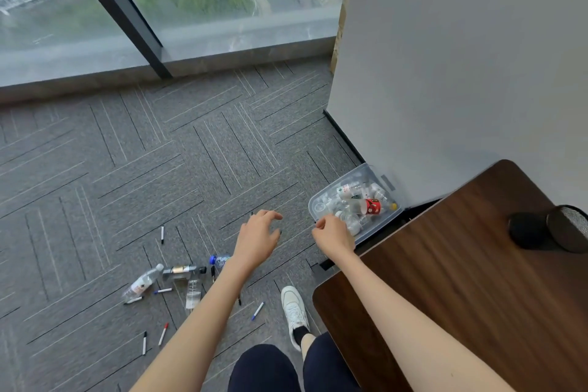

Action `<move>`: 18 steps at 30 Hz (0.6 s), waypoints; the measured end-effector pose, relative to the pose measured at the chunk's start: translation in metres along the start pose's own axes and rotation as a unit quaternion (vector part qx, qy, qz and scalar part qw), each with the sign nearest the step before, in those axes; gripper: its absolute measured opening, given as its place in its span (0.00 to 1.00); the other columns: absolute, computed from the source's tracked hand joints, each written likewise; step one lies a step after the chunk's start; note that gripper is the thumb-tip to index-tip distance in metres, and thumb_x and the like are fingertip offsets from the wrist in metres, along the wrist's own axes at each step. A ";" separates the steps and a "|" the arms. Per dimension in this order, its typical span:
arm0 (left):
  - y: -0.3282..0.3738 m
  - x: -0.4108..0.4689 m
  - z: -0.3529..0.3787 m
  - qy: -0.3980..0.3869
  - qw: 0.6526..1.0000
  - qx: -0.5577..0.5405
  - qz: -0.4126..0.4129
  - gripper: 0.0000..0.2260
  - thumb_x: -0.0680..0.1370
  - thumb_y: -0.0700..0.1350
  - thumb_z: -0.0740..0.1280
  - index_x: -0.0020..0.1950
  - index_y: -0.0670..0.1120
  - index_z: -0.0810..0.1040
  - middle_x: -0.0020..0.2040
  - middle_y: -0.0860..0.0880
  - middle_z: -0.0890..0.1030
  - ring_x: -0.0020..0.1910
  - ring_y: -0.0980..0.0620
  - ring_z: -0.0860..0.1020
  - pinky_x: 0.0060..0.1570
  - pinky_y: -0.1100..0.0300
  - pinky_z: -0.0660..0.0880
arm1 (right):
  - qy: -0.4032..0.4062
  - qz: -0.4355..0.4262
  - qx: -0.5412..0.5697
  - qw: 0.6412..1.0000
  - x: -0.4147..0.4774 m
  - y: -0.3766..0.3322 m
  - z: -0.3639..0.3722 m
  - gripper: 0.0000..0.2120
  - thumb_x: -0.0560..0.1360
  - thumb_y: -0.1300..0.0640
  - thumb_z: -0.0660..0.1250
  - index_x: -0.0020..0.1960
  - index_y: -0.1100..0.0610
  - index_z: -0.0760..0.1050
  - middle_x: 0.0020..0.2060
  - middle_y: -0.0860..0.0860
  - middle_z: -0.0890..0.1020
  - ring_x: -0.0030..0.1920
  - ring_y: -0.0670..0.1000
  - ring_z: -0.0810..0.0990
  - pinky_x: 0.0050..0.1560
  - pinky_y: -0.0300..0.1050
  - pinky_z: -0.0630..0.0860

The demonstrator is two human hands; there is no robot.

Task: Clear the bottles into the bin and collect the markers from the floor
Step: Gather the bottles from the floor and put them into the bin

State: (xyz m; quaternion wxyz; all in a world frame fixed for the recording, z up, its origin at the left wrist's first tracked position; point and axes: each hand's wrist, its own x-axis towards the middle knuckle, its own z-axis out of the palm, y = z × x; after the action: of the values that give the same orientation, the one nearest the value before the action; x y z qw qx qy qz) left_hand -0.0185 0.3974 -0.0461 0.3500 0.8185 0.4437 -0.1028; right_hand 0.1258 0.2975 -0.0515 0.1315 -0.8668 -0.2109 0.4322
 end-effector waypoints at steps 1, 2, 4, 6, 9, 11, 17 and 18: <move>-0.005 -0.002 0.000 0.003 1.000 -0.010 -0.005 0.14 0.77 0.45 0.65 0.63 0.50 0.76 0.64 0.50 0.76 0.63 0.48 0.74 0.63 0.46 0.70 | -0.003 -0.011 -0.002 1.000 -0.003 -0.003 0.005 0.07 0.75 0.58 0.62 0.53 0.54 0.76 0.50 0.51 0.81 0.49 0.53 0.78 0.46 0.45 0.73; -0.009 -0.006 0.000 0.005 1.000 -0.018 -0.012 0.14 0.77 0.44 0.65 0.62 0.50 0.77 0.64 0.50 0.76 0.63 0.47 0.74 0.63 0.46 0.70 | -0.008 -0.022 -0.006 1.000 -0.006 -0.007 0.011 0.08 0.76 0.58 0.62 0.53 0.55 0.76 0.51 0.52 0.81 0.51 0.54 0.79 0.48 0.46 0.74; -0.021 -0.015 -0.001 0.009 0.999 -0.034 -0.027 0.13 0.76 0.43 0.65 0.61 0.49 0.78 0.62 0.49 0.77 0.62 0.47 0.75 0.62 0.48 0.71 | -0.014 -0.042 -0.014 0.999 -0.014 -0.014 0.023 0.08 0.76 0.57 0.62 0.53 0.55 0.76 0.52 0.52 0.81 0.53 0.54 0.79 0.49 0.46 0.73; -0.037 -0.027 -0.002 0.014 0.998 -0.053 -0.041 0.12 0.76 0.42 0.65 0.59 0.49 0.78 0.60 0.49 0.78 0.61 0.47 0.76 0.61 0.49 0.72 | -0.022 -0.058 -0.016 0.998 -0.021 -0.021 0.037 0.08 0.76 0.57 0.62 0.53 0.55 0.77 0.52 0.53 0.81 0.54 0.55 0.79 0.51 0.47 0.74; -0.065 -0.050 -0.003 0.024 0.995 -0.078 -0.064 0.12 0.76 0.41 0.64 0.59 0.48 0.79 0.60 0.49 0.79 0.60 0.48 0.77 0.61 0.50 0.72 | -0.042 -0.080 -0.028 0.996 -0.034 -0.033 0.061 0.09 0.76 0.57 0.62 0.54 0.55 0.77 0.54 0.54 0.81 0.55 0.56 0.78 0.53 0.49 0.75; -0.085 -0.066 -0.003 0.032 0.991 -0.103 -0.084 0.12 0.76 0.40 0.64 0.58 0.47 0.79 0.59 0.48 0.80 0.59 0.48 0.77 0.60 0.50 0.73 | -0.057 -0.098 -0.037 0.993 -0.044 -0.040 0.079 0.10 0.77 0.57 0.62 0.55 0.56 0.77 0.54 0.54 0.81 0.55 0.56 0.79 0.52 0.48 0.74; -0.144 -0.125 0.003 0.066 0.977 -0.158 -0.127 0.10 0.76 0.40 0.65 0.55 0.47 0.80 0.53 0.50 0.83 0.51 0.50 0.80 0.55 0.51 0.76 | -0.092 -0.136 -0.063 0.984 -0.083 -0.053 0.144 0.09 0.75 0.57 0.62 0.54 0.56 0.78 0.54 0.55 0.82 0.57 0.57 0.79 0.56 0.49 0.74; -0.156 -0.138 0.006 0.072 0.973 -0.169 -0.136 0.09 0.76 0.40 0.65 0.54 0.47 0.81 0.52 0.50 0.83 0.51 0.50 0.80 0.55 0.51 0.76 | -0.096 -0.140 -0.071 0.983 -0.092 -0.054 0.157 0.10 0.75 0.57 0.62 0.54 0.55 0.78 0.54 0.55 0.82 0.57 0.58 0.79 0.55 0.49 0.74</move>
State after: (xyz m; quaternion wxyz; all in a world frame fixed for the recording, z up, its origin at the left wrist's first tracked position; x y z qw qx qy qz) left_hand -0.2229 0.3592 -0.0594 0.4335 0.6846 0.5858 -0.0137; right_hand -0.0633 0.3080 -0.0584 0.1085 -0.7902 -0.3721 0.4748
